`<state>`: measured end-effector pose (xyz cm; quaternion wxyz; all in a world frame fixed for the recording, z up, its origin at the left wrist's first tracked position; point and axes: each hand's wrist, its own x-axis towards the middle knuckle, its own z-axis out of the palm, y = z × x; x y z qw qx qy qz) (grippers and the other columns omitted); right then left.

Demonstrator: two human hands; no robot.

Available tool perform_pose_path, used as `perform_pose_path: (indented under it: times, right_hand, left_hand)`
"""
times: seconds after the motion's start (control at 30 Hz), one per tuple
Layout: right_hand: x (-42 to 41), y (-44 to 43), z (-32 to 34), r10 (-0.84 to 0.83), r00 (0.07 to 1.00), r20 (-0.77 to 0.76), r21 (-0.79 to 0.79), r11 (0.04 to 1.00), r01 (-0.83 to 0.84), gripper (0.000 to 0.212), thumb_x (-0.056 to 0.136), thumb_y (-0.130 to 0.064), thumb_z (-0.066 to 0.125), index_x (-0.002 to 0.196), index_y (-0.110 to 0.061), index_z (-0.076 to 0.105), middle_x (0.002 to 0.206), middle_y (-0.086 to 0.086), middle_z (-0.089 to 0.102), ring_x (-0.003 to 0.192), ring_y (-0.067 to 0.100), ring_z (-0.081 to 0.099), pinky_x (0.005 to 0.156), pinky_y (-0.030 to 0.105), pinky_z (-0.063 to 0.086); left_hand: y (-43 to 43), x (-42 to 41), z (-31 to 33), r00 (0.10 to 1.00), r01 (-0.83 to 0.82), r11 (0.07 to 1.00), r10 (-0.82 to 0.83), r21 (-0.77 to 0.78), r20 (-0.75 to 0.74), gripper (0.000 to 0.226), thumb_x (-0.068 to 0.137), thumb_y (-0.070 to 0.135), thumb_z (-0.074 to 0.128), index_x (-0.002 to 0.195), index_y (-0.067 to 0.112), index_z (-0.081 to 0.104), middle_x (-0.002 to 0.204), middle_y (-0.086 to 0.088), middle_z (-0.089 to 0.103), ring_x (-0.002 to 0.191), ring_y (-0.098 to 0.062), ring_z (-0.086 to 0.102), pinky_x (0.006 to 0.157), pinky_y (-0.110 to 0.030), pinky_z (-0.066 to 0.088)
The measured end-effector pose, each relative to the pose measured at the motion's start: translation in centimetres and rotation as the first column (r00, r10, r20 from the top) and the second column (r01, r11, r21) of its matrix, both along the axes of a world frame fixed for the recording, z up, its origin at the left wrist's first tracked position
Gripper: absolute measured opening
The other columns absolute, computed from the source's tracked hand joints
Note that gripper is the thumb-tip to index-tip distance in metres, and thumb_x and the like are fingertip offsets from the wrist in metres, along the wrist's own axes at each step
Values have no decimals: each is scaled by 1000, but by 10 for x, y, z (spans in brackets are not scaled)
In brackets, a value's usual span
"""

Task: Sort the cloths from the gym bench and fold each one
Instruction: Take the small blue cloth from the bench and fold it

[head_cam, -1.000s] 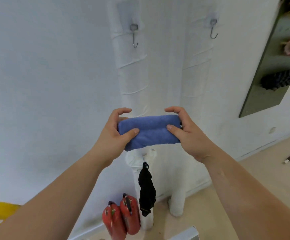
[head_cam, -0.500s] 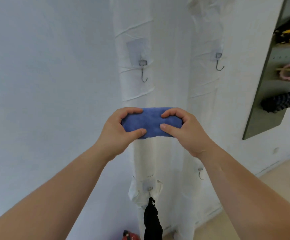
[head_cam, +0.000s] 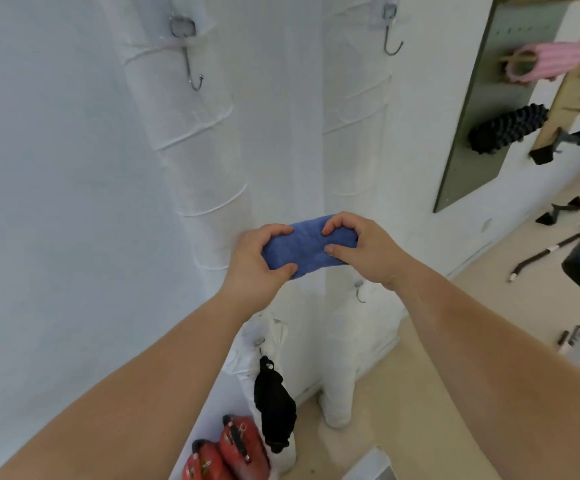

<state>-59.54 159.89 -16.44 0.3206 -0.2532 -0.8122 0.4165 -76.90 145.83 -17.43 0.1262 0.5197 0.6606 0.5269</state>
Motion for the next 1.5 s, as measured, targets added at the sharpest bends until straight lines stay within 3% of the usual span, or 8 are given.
perform_pose_path:
  times: [0.27,0.37,0.5,0.73,0.9,1.1,1.37,1.5]
  right_hand:
    - [4,4,-32,-197,973,118,-12,980,200,20,86,-4,71,97,-20,65,98,-9,65,85,4,61,73,19,50]
    - [1,0,-38,-243,959,146,-19,968,248,20,85,-4,72,97,-19,65,100,-4,66,85,12,62,71,27,53]
    - [4,2,-46,-222,953,205,-104,964,246,27,83,1,69,99,-20,67,105,2,66,80,14,62,63,25,54]
    - [33,28,-76,-137,959,249,-126,977,172,38,77,9,70,104,-18,67,103,-5,65,76,-2,60,67,17,50]
    - [67,81,-125,-81,977,198,-146,983,112,36,80,7,68,101,-22,67,102,-7,65,80,5,59,71,22,51]
    - [111,165,-172,40,983,180,-179,984,-7,32,82,4,69,103,-21,69,97,-14,62,75,-7,57,67,12,45]
    - [107,235,-238,136,983,122,-131,984,-120,36,82,1,70,102,-29,67,114,-7,61,100,-4,56,85,11,43]
    - [93,246,-261,135,989,64,-49,990,-132,44,80,4,70,95,-36,61,108,-10,59,96,-8,54,81,6,39]
  left_hand:
    - [37,-12,-49,979,183,982,-177,-43,104,55,78,2,75,121,32,60,129,7,52,118,-5,53,96,-17,46]
    - [42,-19,-58,966,220,975,-212,-39,149,56,79,-2,74,117,36,59,126,10,50,112,8,52,84,-2,43]
    - [47,-22,-72,951,258,965,-247,-36,183,57,78,-6,72,115,37,59,122,11,50,111,14,51,83,-7,48]
    - [71,0,-101,960,238,969,-223,-71,172,62,77,-4,72,109,47,57,126,8,53,115,0,54,89,-18,53]
    - [110,41,-140,983,143,984,-130,-101,126,61,77,0,75,109,48,58,123,16,53,109,17,50,85,-2,43]
    - [167,102,-187,990,-31,992,47,-118,136,62,75,-1,79,109,48,61,124,16,57,114,5,54,95,-22,48]
    - [212,118,-238,968,-220,974,209,-63,-140,61,73,-1,83,112,40,62,122,1,55,105,20,48,89,1,35]
    - [216,112,-257,923,-231,973,221,5,-314,53,72,-3,82,116,21,67,123,-3,50,103,3,49,95,0,33]
